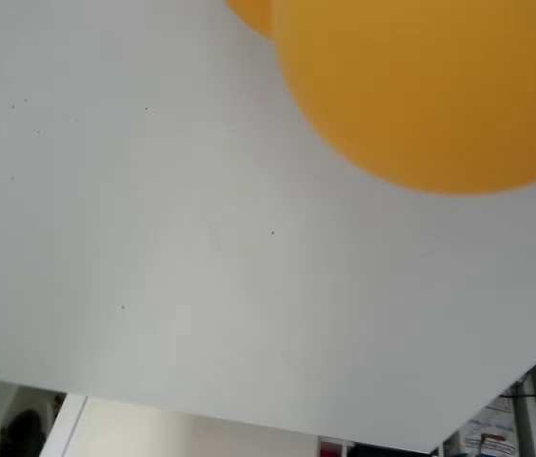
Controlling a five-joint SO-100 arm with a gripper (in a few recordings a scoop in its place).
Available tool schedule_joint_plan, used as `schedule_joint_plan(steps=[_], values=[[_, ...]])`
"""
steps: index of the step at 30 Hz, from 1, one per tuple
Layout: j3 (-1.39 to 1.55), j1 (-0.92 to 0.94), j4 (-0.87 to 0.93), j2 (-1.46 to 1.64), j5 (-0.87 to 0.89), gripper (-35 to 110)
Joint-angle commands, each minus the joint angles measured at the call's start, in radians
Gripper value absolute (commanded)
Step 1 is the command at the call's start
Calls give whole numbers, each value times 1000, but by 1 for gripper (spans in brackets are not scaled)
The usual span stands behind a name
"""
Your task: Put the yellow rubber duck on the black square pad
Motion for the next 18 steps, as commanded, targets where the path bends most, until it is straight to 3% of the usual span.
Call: schedule_joint_plan(steps=[1,8,18], values=[[-25,25,9,9,-12,3],[-23,40,11,21,-12,24],[-28,43,9,25,-12,25]])
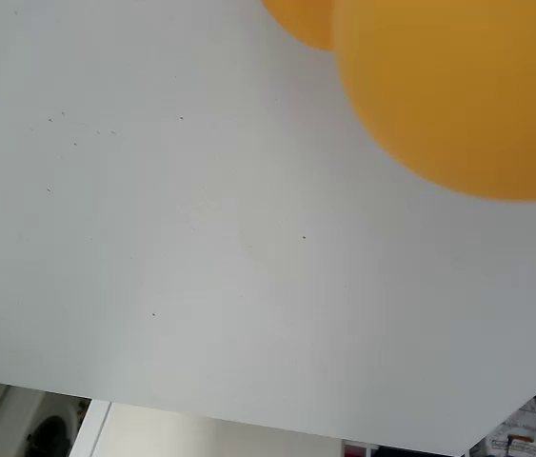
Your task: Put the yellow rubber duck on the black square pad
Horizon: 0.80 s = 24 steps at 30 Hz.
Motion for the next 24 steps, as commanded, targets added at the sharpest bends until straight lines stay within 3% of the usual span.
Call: schedule_joint_plan(steps=[1,16,24], values=[[-26,2,8,23,-11,25],[51,0,12,-71,-6,25],[6,0,121,-152,-9,25]])
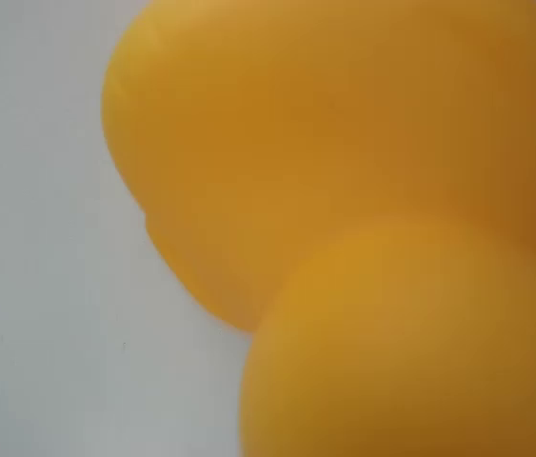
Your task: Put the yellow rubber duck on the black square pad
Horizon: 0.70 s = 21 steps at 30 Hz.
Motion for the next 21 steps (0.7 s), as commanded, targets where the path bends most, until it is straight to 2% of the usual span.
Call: schedule_joint_plan(steps=[1,8,11,21], values=[[-51,-6,29,5,-9,25],[-49,-9,21,2,-20,25],[-46,-6,15,-5,-78,25],[-31,-8,15,-193,-118,25]])
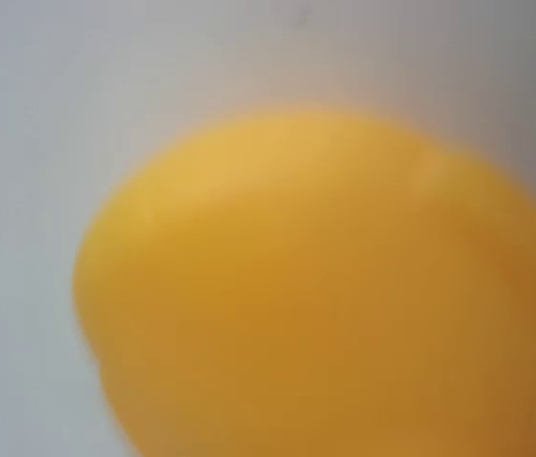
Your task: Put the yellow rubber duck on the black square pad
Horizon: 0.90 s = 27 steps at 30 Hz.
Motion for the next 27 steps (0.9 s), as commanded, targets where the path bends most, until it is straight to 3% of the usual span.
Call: schedule_joint_plan(steps=[1,27], values=[[-9,-5,11,-12,-6,25],[-14,-15,6,-110,-6,26]])
